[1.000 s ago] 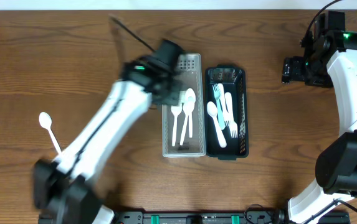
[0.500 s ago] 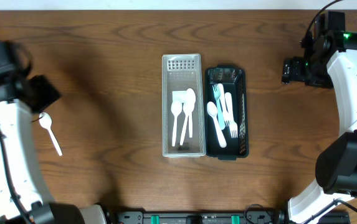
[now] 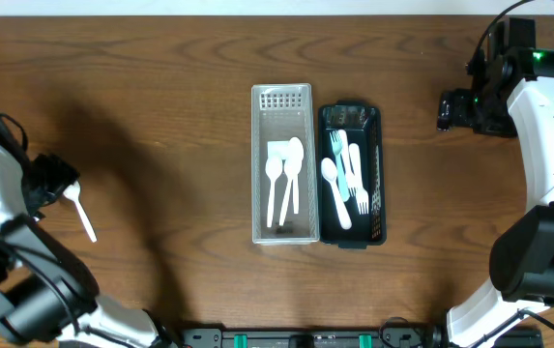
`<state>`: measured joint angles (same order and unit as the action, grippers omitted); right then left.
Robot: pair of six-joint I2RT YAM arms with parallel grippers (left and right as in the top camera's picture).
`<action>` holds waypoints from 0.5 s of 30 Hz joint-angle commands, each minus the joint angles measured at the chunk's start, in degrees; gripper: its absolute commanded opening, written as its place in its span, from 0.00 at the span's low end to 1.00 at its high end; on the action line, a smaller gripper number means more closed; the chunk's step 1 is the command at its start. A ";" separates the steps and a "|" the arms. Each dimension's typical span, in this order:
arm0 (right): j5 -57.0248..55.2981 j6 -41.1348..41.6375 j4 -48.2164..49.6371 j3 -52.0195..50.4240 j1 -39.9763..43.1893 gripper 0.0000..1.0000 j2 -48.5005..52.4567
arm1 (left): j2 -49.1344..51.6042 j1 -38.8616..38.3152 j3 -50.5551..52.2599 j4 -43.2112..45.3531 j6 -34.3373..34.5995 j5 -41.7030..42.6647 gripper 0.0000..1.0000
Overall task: Pack container
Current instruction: 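Move the left gripper to the last white spoon and grasp it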
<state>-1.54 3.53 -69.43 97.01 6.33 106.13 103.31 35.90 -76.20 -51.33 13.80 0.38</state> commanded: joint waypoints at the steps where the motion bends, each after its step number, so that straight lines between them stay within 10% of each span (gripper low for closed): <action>1: -0.57 -0.83 -0.26 -0.13 0.46 0.88 0.50 | 3.67 0.02 0.33 1.03 -2.73 0.72 0.82; 15: -0.61 -0.85 -0.26 -0.13 0.48 0.88 0.50 | 13.42 0.02 0.35 3.04 -14.45 6.36 0.80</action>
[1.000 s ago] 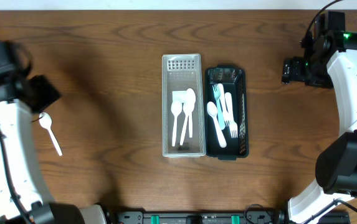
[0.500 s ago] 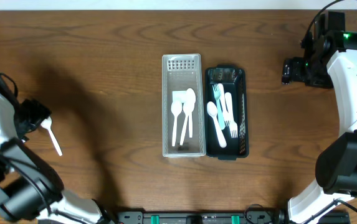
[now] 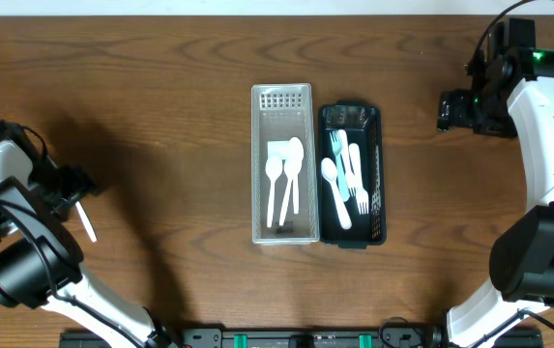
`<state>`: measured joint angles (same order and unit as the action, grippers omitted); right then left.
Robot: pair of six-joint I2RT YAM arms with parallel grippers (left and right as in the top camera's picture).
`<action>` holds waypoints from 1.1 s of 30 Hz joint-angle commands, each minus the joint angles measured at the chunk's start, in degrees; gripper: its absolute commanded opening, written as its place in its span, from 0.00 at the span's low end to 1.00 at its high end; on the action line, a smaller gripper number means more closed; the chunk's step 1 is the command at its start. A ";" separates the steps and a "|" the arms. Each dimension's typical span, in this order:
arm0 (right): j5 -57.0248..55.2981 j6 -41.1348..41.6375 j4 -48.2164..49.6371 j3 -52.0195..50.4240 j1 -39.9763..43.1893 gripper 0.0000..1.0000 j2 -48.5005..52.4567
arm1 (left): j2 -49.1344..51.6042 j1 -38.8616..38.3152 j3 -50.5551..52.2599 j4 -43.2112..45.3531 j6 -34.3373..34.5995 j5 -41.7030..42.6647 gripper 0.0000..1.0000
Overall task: Pack container
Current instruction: 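Move the left gripper to the last white spoon and grasp it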
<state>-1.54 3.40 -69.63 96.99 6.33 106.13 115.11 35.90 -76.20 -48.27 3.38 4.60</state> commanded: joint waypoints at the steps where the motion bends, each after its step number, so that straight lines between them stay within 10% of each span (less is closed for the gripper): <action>1: -0.61 -0.70 -0.09 -0.11 0.48 0.88 0.50 | 2.05 0.02 0.35 -0.02 -4.70 2.38 0.78; 14: -0.68 -0.74 -0.04 -0.11 0.52 0.88 0.50 | 3.10 0.02 0.35 -0.28 -5.03 2.58 0.06; 25: -1.09 -0.72 0.02 -0.11 0.59 0.88 0.50 | -0.31 -2.43 -1.53 -5.49 -4.83 8.52 0.06; 33: -1.07 -0.72 0.72 -0.11 0.59 0.88 0.50 | -17.05 -18.84 -6.21 -11.10 -4.81 8.46 0.05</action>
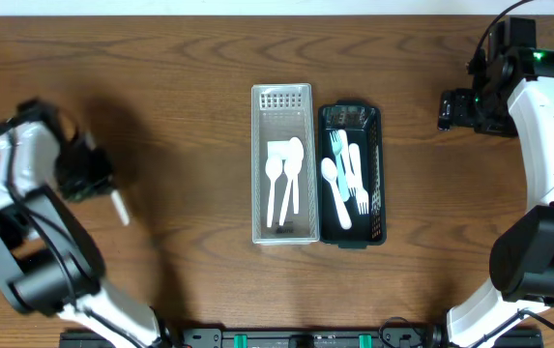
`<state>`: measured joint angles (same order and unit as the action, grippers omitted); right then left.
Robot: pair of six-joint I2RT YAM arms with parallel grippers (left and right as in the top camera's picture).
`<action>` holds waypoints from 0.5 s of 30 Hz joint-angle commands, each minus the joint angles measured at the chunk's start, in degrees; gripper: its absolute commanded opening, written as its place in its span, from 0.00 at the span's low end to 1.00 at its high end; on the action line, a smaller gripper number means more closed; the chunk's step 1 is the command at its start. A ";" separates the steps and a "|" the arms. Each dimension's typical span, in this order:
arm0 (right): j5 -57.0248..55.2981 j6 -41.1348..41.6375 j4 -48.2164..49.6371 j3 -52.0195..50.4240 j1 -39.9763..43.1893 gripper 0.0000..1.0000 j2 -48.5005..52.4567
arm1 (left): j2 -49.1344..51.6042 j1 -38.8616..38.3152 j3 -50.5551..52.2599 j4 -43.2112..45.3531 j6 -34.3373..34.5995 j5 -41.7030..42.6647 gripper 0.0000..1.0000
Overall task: Pack container
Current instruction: 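Move the left gripper to the last white spoon and grasp it, then place the last spoon into the clear caddy with the left gripper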
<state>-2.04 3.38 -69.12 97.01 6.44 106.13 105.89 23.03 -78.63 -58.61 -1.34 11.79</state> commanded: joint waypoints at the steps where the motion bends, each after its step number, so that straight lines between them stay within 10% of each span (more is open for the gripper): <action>1: -0.57 -0.70 0.31 -0.13 0.48 0.88 0.50 | -10.12 -9.14 -4.57 -0.94 0.11 1.27 0.06; 15: -0.52 -0.66 0.85 -0.13 0.46 0.89 0.50 | -12.59 -45.97 -11.39 7.85 9.90 0.85 0.06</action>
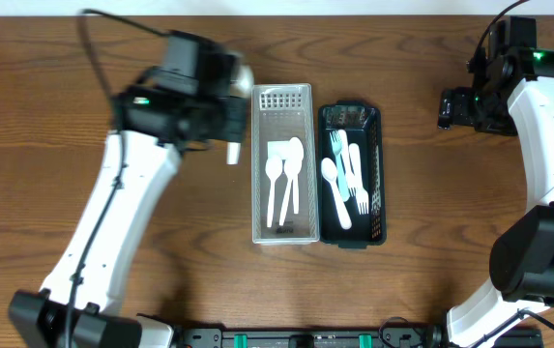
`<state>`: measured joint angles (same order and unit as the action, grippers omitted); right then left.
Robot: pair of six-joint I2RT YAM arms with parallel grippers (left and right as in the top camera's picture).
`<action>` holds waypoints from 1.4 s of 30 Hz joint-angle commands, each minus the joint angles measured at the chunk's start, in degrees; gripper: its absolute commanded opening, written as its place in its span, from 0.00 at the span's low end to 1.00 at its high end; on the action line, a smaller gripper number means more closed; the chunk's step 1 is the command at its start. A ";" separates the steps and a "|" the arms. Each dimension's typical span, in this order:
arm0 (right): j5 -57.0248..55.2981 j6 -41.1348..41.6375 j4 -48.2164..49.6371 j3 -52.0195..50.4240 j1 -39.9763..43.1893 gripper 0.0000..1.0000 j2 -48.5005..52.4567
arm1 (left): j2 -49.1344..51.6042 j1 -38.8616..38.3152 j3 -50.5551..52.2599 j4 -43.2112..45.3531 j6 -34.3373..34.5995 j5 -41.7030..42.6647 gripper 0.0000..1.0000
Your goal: Pack container
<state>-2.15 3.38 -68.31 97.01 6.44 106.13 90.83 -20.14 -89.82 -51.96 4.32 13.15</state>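
A clear tray point(255, 198) in the table's middle holds three white utensils point(285, 179). Touching its right side is a black tray point(378, 193) with white forks, a white spoon and a teal fork point(335, 150). My left gripper point(230, 114) hovers just left of the clear tray's upper end, shut on a white spoon point(232, 153). The spoon hangs lengthwise, its bowl toward the far side. My right gripper point(448, 108) rests at the far right of the table; its fingers are too dark to read.
The left arm point(112, 222) slants from the near-left corner up across the table's left half. The right arm point(547, 145) runs along the right edge. Brown wood surrounds both trays.
My left gripper has gone from the left part of the table to right beside the clear tray's upper left edge, the white spoon still in it. The right arm is unchanged.
At first my left gripper sat at the far left edge, shut on a white spoon. It stayed near that edge, then stood a little farther in with the spoon. Now it holds the spoon next to the clear tray. The trays' contents and the right arm have not changed.
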 commanded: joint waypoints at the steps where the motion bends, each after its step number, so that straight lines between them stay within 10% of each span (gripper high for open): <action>1: -0.42 -0.66 0.02 -0.13 0.46 0.89 0.50 | 3.63 -4.13 -0.20 2.19 5.18 -0.50 0.06; 16: -0.42 -0.68 -0.02 -0.13 0.48 0.89 0.50 | 24.02 -8.55 -0.20 4.79 5.53 -0.55 0.07; 20: -0.42 -0.68 -0.02 -0.13 0.46 0.89 0.50 | 24.09 -8.55 -0.22 4.96 4.28 -2.51 0.44; 30: -0.39 -0.66 1.86 -0.13 0.44 0.92 0.48 | 11.87 -7.93 -1.18 3.85 0.61 -15.87 0.53; 36: 1.53 -0.07 11.87 -0.11 -0.74 0.99 0.48 | 4.72 -1.66 -1.16 5.66 0.42 -23.32 0.98; 42: 0.90 -0.44 30.23 -0.11 -0.66 0.99 0.48 | 4.66 7.10 -1.16 8.44 0.42 -23.30 0.98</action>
<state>-1.28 3.36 -41.76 96.82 6.02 106.15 94.54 -15.77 -90.67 -43.44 5.50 -7.97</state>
